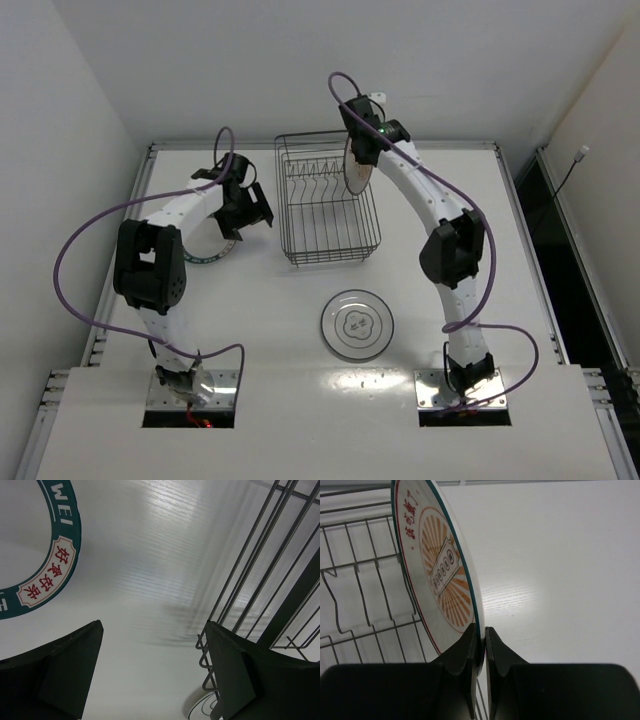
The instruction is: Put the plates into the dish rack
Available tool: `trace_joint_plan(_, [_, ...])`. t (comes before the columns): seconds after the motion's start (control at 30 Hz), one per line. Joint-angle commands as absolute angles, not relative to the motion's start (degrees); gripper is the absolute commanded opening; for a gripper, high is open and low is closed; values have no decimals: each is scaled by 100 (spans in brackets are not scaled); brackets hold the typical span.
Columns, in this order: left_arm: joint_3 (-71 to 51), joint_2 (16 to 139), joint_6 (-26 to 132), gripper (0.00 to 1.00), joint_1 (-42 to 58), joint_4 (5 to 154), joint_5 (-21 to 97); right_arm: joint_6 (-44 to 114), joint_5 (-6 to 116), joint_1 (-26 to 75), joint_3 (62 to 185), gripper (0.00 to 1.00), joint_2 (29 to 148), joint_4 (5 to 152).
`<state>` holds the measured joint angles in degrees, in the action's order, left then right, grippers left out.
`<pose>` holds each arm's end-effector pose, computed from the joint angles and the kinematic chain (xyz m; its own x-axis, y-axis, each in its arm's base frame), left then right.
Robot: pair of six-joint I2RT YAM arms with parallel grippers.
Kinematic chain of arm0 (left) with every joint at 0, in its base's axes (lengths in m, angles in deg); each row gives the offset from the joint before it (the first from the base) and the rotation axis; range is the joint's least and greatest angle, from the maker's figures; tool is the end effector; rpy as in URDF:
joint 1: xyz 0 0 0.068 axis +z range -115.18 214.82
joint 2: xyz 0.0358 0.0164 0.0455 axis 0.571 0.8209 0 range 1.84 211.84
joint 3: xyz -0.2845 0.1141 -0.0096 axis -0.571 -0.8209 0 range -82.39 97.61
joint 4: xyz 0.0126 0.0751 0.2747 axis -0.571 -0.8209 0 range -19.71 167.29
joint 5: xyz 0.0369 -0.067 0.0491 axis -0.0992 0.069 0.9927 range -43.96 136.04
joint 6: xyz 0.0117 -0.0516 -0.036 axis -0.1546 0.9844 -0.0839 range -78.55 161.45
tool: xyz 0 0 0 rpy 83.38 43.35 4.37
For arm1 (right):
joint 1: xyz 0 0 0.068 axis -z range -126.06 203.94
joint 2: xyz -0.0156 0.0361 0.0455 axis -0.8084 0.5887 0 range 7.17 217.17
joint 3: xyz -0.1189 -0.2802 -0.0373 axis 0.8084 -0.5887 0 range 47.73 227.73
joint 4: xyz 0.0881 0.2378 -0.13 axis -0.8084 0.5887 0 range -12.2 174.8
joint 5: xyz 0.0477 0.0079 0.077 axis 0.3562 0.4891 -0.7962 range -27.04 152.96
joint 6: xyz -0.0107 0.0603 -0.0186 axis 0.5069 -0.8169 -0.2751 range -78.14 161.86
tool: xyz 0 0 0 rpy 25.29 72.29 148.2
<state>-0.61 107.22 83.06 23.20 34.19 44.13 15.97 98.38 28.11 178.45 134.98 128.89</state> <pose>0.4107 -0.0861 0.2351 -0.8149 -0.5100 -0.2754 -0.4372 0.8528 -0.2856 0.5041 0.2119 0.3379 -0.6067 0.1017 -0.7884 0.2865 0.9531 -0.0975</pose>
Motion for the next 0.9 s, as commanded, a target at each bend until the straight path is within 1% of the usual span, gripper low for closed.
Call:
trace_joint_plan(0.0, [-109, 10458, 8303, 81, 2340, 3378, 4516, 1796, 9917, 2660, 17790, 0, 13610, 12614])
trace_joint_plan(0.07, [-109, 10458, 8303, 81, 2340, 3378, 4516, 1848, 9698, 2590, 17790, 1, 13768, 12552])
trace_joint_plan(0.1, [-109, 10458, 8303, 81, 2340, 3378, 4516, 1848, 9628, 2538, 17790, 4, 13769, 12552])
trace_joint_plan(0.2, [-109, 10458, 8303, 81, 2340, 3378, 4516, 1717, 9355, 2537, 17790, 19, 13821, 12552])
trace_joint_plan(0.3, [-109, 10458, 8303, 81, 2340, 3378, 4516, 1454, 8890, 2651, 17728, 19, 13708, 12797])
trace_joint_plan(0.43, [-109, 10511, 8303, 81, 2340, 3378, 4516, 1303, 8617, 2704, 17413, 19, 13532, 12798])
trace_joint_plan(0.5, [-57, 10511, 8303, 81, 2340, 3378, 4516, 1303, 8564, 2704, 17412, 25, 13452, 12885])
trace_joint_plan(0.53, [-56, 10511, 8303, 81, 2340, 3378, 4516, 1303, 8563, 2704, 17464, 39, 13365, 12991])
trace_joint_plan(0.57, [-56, 10511, 8303, 81, 2340, 3378, 4516, 1303, 8563, 2756, 17465, 47, 13138, 13183])
trace_joint_plan(0.6, [-56, 10511, 8303, 81, 2340, 3378, 4516, 1303, 8407, 2757, 17395, 53, 12962, 13185])
trace_joint_plan(0.63, [-56, 10511, 8303, 81, 2340, 3378, 4577, 1303, 8170, 2818, 17133, 57, 12751, 13237])
trace_joint_plan(0.67, [-56, 10511, 8303, 81, 2340, 3378, 4578, 1303, 7802, 2888, 17000, 57, 12532, 13299])
trace_joint_plan(0.7, [-56, 10511, 8303, 81, 2340, 3378, 4578, 1303, 7077, 3028, 16651, 57, 12086, 13299])
trace_joint_plan(0.73, [-108, 10511, 8303, 81, 2340, 3378, 4639, 1303, 6730, 3082, 16404, 57, 11829, 13299])
trace_joint_plan(0.77, [-109, 10511, 8303, 81, 2340, 3378, 4639, 1303, 6004, 3082, 16123, 58, 11565, 13160])
trace_joint_plan(0.8, [-109, 10511, 8303, 81, 2340, 3378, 4639, 1303, 5701, 3178, 15824, 60, 11301, 13089])
trace_joint_plan(0.83, [-109, 10511, 8303, 81, 2340, 3378, 4639, 1303, 5402, 3283, 15038, 60, 10716, 12932])
trace_joint_plan(0.87, [-109, 10511, 8250, 81, 2340, 3378, 4639, 1303, 4651, 3423, 14543, 65, 10397, 12426])
